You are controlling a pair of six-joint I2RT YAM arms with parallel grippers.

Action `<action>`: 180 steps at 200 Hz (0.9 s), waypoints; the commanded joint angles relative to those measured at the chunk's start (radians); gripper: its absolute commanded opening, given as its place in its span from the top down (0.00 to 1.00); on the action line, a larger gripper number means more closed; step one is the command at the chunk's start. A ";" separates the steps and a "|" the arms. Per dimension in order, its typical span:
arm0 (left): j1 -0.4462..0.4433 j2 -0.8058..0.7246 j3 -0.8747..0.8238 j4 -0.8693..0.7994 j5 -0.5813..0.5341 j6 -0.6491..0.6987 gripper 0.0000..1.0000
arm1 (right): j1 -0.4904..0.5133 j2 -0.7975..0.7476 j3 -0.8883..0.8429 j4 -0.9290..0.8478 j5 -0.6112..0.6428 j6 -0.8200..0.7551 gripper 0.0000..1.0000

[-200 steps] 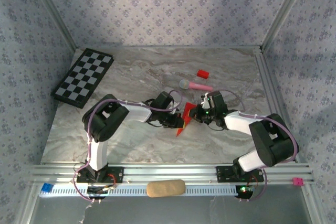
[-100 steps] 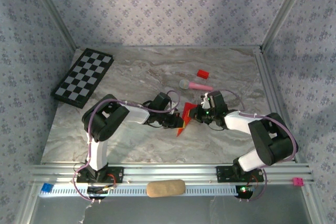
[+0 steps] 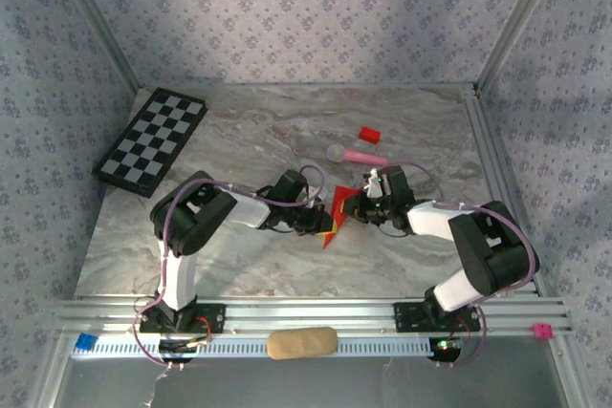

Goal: Fold a paper plane with a square sheet of paper (pick it up from the middle)
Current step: Fold the wing for the fifth time at the center of the table.

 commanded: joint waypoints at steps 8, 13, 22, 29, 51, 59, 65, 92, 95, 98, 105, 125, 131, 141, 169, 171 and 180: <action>0.009 0.012 -0.021 0.027 0.017 -0.021 1.00 | -0.013 0.035 0.026 0.038 -0.044 -0.025 0.91; 0.009 0.011 -0.026 0.030 0.013 -0.024 1.00 | -0.016 0.041 0.029 0.038 -0.051 -0.027 0.91; 0.010 0.010 -0.033 0.034 0.008 -0.031 1.00 | -0.020 0.049 0.034 0.039 -0.058 -0.028 0.91; 0.011 0.009 -0.037 0.041 0.008 -0.035 1.00 | -0.023 0.055 0.037 0.040 -0.061 -0.030 0.91; 0.014 0.010 -0.046 0.054 0.008 -0.048 1.00 | -0.032 0.068 0.041 0.046 -0.069 -0.033 0.91; 0.016 0.011 -0.052 0.062 0.008 -0.053 1.00 | -0.035 0.072 0.041 0.050 -0.072 -0.032 0.91; 0.019 0.011 -0.055 0.063 0.006 -0.055 1.00 | -0.036 0.075 0.041 0.054 -0.075 -0.031 0.91; 0.021 0.012 -0.062 0.059 0.003 -0.057 1.00 | -0.040 0.088 0.045 0.058 -0.081 -0.034 0.91; 0.022 0.013 -0.062 0.058 0.003 -0.057 1.00 | -0.041 0.090 0.046 0.058 -0.082 -0.035 0.91; 0.023 0.013 -0.062 0.057 0.003 -0.057 1.00 | -0.042 0.092 0.048 0.058 -0.085 -0.036 0.91; 0.022 0.015 -0.063 0.059 0.002 -0.060 1.00 | -0.043 0.097 0.050 0.061 -0.089 -0.035 0.91; 0.026 0.017 -0.071 0.072 0.001 -0.075 1.00 | -0.046 0.112 0.060 0.066 -0.101 -0.038 0.91; 0.026 0.017 -0.072 0.069 0.000 -0.075 1.00 | -0.045 0.115 0.059 0.067 -0.100 -0.039 0.91; 0.027 0.019 -0.069 0.067 -0.001 -0.074 1.00 | -0.047 0.119 0.061 0.071 -0.103 -0.039 0.91; 0.027 0.021 -0.068 0.049 -0.005 -0.072 1.00 | -0.048 0.133 0.061 0.079 -0.106 -0.039 0.91; 0.027 0.021 -0.068 0.048 -0.005 -0.072 1.00 | -0.049 0.133 0.061 0.078 -0.106 -0.039 0.91; 0.028 0.026 -0.063 0.041 -0.007 -0.074 1.00 | -0.050 0.136 0.061 0.081 -0.105 -0.038 0.91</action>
